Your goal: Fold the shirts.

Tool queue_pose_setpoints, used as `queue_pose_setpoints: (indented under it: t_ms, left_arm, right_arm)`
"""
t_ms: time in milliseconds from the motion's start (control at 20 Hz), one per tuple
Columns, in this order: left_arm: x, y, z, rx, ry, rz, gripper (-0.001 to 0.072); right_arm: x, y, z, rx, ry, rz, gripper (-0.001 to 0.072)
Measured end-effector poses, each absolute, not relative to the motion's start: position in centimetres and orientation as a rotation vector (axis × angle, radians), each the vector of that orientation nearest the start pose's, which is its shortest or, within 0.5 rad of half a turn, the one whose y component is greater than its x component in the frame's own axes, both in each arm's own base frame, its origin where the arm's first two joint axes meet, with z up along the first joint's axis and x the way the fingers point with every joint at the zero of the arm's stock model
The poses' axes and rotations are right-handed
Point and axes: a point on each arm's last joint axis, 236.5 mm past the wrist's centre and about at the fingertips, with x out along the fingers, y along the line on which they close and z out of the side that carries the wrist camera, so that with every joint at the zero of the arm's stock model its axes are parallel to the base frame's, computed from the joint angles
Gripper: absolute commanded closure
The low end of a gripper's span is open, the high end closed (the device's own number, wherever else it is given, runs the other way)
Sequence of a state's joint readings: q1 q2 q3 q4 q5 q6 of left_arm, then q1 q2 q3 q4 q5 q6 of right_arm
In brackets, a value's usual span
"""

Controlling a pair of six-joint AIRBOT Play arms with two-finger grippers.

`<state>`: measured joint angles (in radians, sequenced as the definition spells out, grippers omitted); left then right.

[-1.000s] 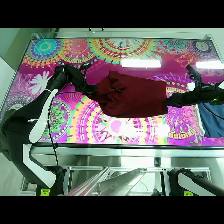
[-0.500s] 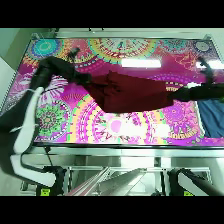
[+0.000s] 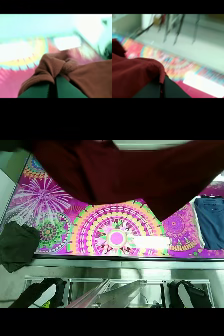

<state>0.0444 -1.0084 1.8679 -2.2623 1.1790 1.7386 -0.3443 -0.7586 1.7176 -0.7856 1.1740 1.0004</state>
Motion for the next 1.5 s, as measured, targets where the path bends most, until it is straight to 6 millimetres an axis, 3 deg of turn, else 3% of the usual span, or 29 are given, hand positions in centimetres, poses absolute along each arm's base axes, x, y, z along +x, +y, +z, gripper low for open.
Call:
queue_pose_setpoints:
  t_ms: [50, 150, 200, 300, 400, 500, 750, 850, 950, 1000, 1050, 1250, 1400, 1450, 1500]
  left_arm:
    - [31.9, -11.1, 45.8, -0.207, 0.212, -0.528, 0.0690]
    - [30.2, -9.1, 46.1, -0.221, 0.204, -0.457, 0.0690]
    - [30.1, -8.4, 45.0, -0.239, 0.232, -0.431, 0.0690]
    - [31.3, -7.4, 40.6, -0.298, 0.346, -0.399, 0.0690]
    - [33.4, -7.1, 34.0, -0.369, 0.506, -0.386, 0.0690]
    - [35.4, -7.7, 26.9, -0.447, 0.671, -0.389, 0.0690]
    - [39.6, -11.8, 10.1, -0.528, 0.980, -0.398, 0.0690]
    - [41.0, -13.0, 5.0, -0.523, 1.054, -0.386, 0.0690]
    - [42.4, -13.4, 1.1, -0.513, 1.104, -0.370, 0.0688]
    - [43.3, -13.2, -0.4, -0.508, 1.116, -0.360, 0.0583]
    - [44.1, -12.9, -1.4, -0.508, 1.124, -0.349, 0.0000]
    - [46.5, -11.0, -3.6, -0.539, 1.179, -0.329, 0.0005]
    - [47.7, -10.3, -2.3, -0.547, 1.191, -0.353, 0.0005]
    - [48.3, -10.2, -1.3, -0.542, 1.180, -0.367, 0.0004]
    - [48.8, -10.2, -0.2, -0.538, 1.166, -0.377, 0.0004]
  right_arm:
    - [26.4, 6.4, 48.4, -0.184, -0.014, 0.341, 0.0695]
    - [26.3, 6.2, 48.9, -0.201, -0.025, 0.326, 0.0695]
    - [27.0, 6.3, 48.1, -0.189, 0.004, 0.346, 0.0695]
    - [29.9, 6.4, 44.7, -0.128, 0.117, 0.422, 0.0694]
    - [33.6, 6.3, 39.6, -0.041, 0.264, 0.492, 0.0694]
    - [36.8, 7.0, 33.2, 0.052, 0.423, 0.573, 0.0694]
    - [42.9, 11.4, 16.1, 0.207, 0.753, 0.706, 0.0694]
    - [44.6, 13.1, 10.4, 0.245, 0.839, 0.712, 0.0694]
    - [46.0, 13.7, 5.6, 0.270, 0.901, 0.689, 0.0694]
    - [46.6, 13.5, 3.9, 0.281, 0.921, 0.669, 0.0694]
    - [47.0, 13.1, 2.7, 0.291, 0.931, 0.651, 0.0693]
    - [47.4, 10.7, 0.1, 0.331, 0.974, 0.602, 0.0693]
    - [46.6, 8.8, -1.0, 0.337, 1.024, 0.594, 0.0685]
    - [46.3, 8.2, -1.4, 0.330, 1.040, 0.587, 0.0645]
    - [45.9, 7.5, -1.7, 0.323, 1.059, 0.583, 0.0504]
